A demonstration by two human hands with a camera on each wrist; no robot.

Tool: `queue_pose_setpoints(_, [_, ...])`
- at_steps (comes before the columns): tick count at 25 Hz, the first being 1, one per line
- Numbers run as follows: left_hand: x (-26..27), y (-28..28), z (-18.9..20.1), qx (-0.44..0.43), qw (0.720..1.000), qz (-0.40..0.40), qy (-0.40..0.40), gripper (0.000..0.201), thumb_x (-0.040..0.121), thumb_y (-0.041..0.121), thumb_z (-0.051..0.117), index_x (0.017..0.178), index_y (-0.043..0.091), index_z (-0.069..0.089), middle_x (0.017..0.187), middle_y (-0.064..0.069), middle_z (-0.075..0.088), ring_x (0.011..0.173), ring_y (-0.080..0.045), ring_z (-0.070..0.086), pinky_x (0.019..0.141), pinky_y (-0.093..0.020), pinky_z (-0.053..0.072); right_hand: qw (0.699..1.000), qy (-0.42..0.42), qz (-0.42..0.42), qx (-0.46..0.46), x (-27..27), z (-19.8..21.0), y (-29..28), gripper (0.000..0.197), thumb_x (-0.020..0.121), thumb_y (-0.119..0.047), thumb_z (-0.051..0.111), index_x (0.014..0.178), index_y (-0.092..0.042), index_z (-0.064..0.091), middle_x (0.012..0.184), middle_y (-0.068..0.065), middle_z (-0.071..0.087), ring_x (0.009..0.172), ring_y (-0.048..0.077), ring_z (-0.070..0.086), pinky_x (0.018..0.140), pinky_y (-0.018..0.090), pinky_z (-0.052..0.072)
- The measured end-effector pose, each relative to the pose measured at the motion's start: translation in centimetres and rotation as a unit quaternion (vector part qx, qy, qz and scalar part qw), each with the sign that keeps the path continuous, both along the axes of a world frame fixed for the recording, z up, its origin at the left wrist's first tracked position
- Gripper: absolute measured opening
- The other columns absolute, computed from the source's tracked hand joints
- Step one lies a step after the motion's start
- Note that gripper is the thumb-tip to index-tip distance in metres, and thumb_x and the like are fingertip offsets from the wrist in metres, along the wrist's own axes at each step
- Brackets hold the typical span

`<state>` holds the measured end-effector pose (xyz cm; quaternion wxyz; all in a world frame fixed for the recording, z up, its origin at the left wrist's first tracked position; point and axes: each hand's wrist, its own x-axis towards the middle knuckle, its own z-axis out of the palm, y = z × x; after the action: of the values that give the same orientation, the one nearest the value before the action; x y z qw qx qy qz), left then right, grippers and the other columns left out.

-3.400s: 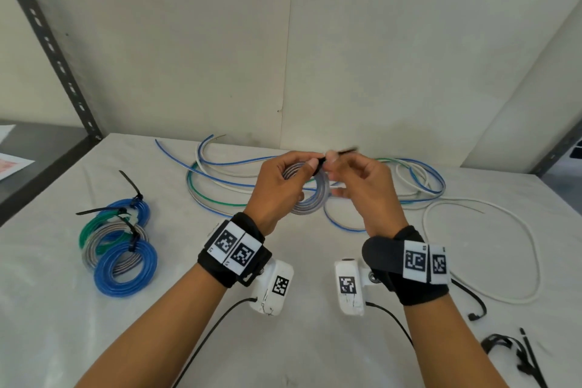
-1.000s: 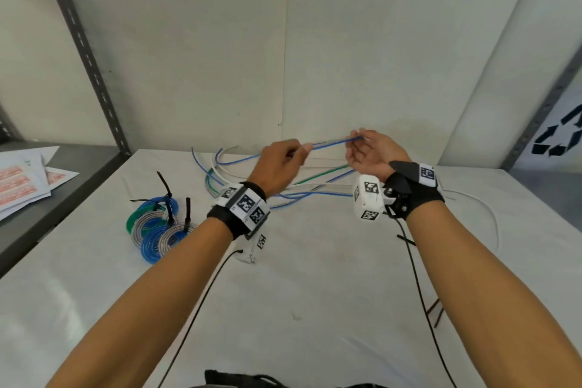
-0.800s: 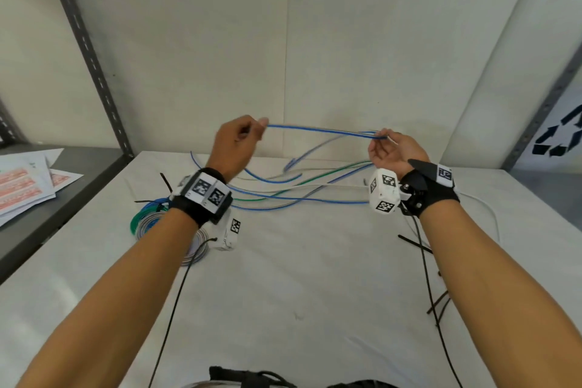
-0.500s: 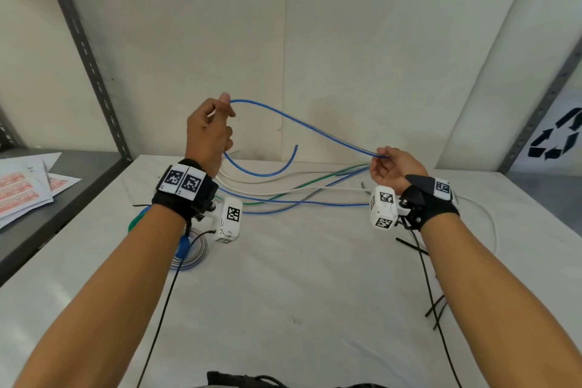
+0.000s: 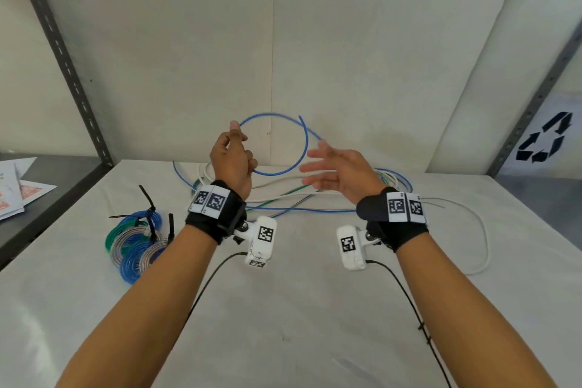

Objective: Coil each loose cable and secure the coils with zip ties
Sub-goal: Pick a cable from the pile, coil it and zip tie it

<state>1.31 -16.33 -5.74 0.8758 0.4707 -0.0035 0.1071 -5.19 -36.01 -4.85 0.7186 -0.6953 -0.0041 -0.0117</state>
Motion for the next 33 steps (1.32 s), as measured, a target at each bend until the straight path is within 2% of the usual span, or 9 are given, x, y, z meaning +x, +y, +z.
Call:
queue_pose_setpoints(3, [-0.1, -2.0, -0.9, -0.01, 1.0, -0.018, 0.02, 0.036, 0.107, 0.031, 0.047, 0.075, 0.015, 0.043, 0.049, 0.01, 0.026, 0.041, -0.007, 0.021, 0.04, -0.02, 0.025, 0.991, -0.105, -0.078, -0.022, 1.7, -0.6, 2.1, 0.033, 0.092, -0.007, 0.071, 0.121, -0.004, 0.056, 0.086, 0.018, 0.075, 0.063, 0.026, 0.072, 0.061, 0.03, 0.059])
queue_pose_setpoints(7, [-0.7, -2.9, -2.6, 0.016, 0.994, -0.107, 0.02, 0.021, 0.107, 0.012, 0.036, 0.097, 0.009, 0.054, 0.061, 0.001, 0.039, 0.05, -0.011, 0.043, 0.062, -0.031, 0.054, 0.954, -0.195, -0.226, -0.03, 3.4, -2.1, 2.2, 0.025, 0.092, -0.007, 0.07, 0.111, -0.007, 0.055, 0.078, 0.012, 0.074, 0.054, 0.02, 0.063, 0.058, 0.03, 0.056])
queue_pose_setpoints(9, [-0.6, -2.2, -3.9, 0.118, 0.978, -0.169, -0.026, 0.022, 0.107, 0.01, 0.04, 0.118, 0.003, 0.059, 0.075, -0.005, 0.051, 0.067, -0.015, 0.06, 0.076, -0.038, 0.062, 0.947, -0.214, -0.226, -0.075, 3.8, -3.0, 1.4, 0.013, 0.094, -0.008, 0.067, 0.107, -0.008, 0.065, 0.078, 0.01, 0.074, 0.053, 0.013, 0.059, 0.055, 0.023, 0.05])
queue_pose_setpoints(12, [0.5, -0.4, -5.0, 0.193, 0.959, -0.199, -0.06, 0.032, 0.1, 0.009, 0.058, 0.131, 0.0, 0.06, 0.077, -0.002, 0.06, 0.077, -0.018, 0.07, 0.072, -0.033, 0.061, 0.951, -0.214, -0.163, -0.152, 4.0, -4.2, 0.5, 0.017, 0.096, -0.005, 0.06, 0.104, -0.012, 0.073, 0.082, 0.008, 0.074, 0.059, 0.002, 0.059, 0.056, 0.019, 0.047])
queue_pose_setpoints(18, [2.5, 0.5, -5.9, 0.189, 0.974, -0.125, -0.031, 0.022, 0.091, 0.006, 0.071, 0.112, 0.004, 0.07, 0.084, -0.005, 0.075, 0.071, -0.022, 0.074, 0.067, -0.026, 0.057, 0.933, -0.213, -0.128, -0.261, 5.0, -5.8, -0.1, 0.024, 0.098, -0.008, 0.055, 0.105, -0.021, 0.075, 0.083, -0.005, 0.071, 0.069, 0.004, 0.061, 0.063, 0.032, 0.055])
queue_pose_setpoints(22, [2.4, 0.4, -6.3, 0.222, 0.964, -0.14, -0.044, 0.023, 0.089, 0.01, 0.074, 0.111, 0.002, 0.074, 0.092, -0.012, 0.075, 0.074, -0.026, 0.075, 0.072, -0.03, 0.06, 0.922, -0.223, -0.126, -0.289, 4.7, -6.5, 0.4, 0.026, 0.098, -0.006, 0.054, 0.104, -0.02, 0.075, 0.087, -0.019, 0.066, 0.081, 0.002, 0.061, 0.067, 0.032, 0.057])
queue_pose_setpoints(25, [2.3, 0.3, -6.2, 0.272, 0.942, -0.186, -0.055, 0.026, 0.088, 0.009, 0.075, 0.113, 0.0, 0.073, 0.095, -0.017, 0.077, 0.078, -0.028, 0.076, 0.075, -0.034, 0.062, 0.911, -0.243, -0.123, -0.309, 4.7, -6.5, 0.5, 0.021, 0.098, -0.011, 0.058, 0.105, -0.021, 0.075, 0.091, -0.015, 0.07, 0.083, 0.007, 0.063, 0.067, 0.039, 0.057])
queue_pose_setpoints(27, [2.0, 0.3, -5.8, 0.288, 0.934, -0.206, -0.054, 0.028, 0.086, 0.006, 0.076, 0.113, -0.001, 0.072, 0.093, -0.017, 0.077, 0.08, -0.03, 0.076, 0.074, -0.032, 0.062, 0.909, -0.247, -0.134, -0.307, 4.6, -6.2, 0.6, 0.018, 0.095, -0.016, 0.064, 0.111, -0.023, 0.069, 0.084, -0.012, 0.072, 0.078, 0.009, 0.065, 0.069, 0.041, 0.055])
queue_pose_setpoints(33, [1.7, 0.6, -5.7, 0.348, 0.905, -0.238, -0.063, 0.028, 0.081, 0.005, 0.08, 0.108, 0.0, 0.075, 0.089, -0.02, 0.076, 0.079, -0.034, 0.076, 0.076, -0.04, 0.063, 0.875, -0.274, -0.142, -0.374, 4.1, -6.7, 1.8, 0.062, 0.094, -0.017, 0.067, 0.148, -0.034, 0.043, 0.082, -0.01, 0.072, 0.076, 0.01, 0.062, 0.07, 0.031, 0.053])
